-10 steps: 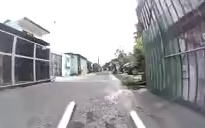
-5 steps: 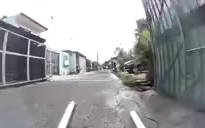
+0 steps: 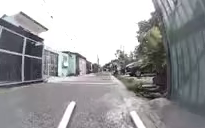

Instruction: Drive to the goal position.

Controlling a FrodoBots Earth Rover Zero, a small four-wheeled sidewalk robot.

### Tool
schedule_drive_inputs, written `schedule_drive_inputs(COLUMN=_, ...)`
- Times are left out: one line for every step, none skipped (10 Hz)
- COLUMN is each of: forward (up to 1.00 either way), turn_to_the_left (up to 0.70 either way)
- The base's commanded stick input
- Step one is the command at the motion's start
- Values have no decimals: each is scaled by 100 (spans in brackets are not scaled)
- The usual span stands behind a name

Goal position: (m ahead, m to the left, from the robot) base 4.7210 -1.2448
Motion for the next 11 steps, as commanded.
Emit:
schedule_drive_inputs(forward=85, turn_to_the_left=0)
schedule_drive_inputs(forward=85, turn_to_the_left=0)
schedule_drive_inputs(forward=85, turn_to_the_left=0)
schedule_drive_inputs(forward=85, turn_to_the_left=0)
schedule_drive_inputs(forward=85, turn_to_the_left=0)
schedule_drive_inputs(forward=85, turn_to_the_left=0)
schedule_drive_inputs(forward=85, turn_to_the_left=0)
schedule_drive_inputs(forward=85, turn_to_the_left=0)
schedule_drive_inputs(forward=85, turn_to_the_left=0)
schedule_drive_inputs(forward=85, turn_to_the_left=0)
schedule_drive_inputs(forward=85, turn_to_the_left=0)
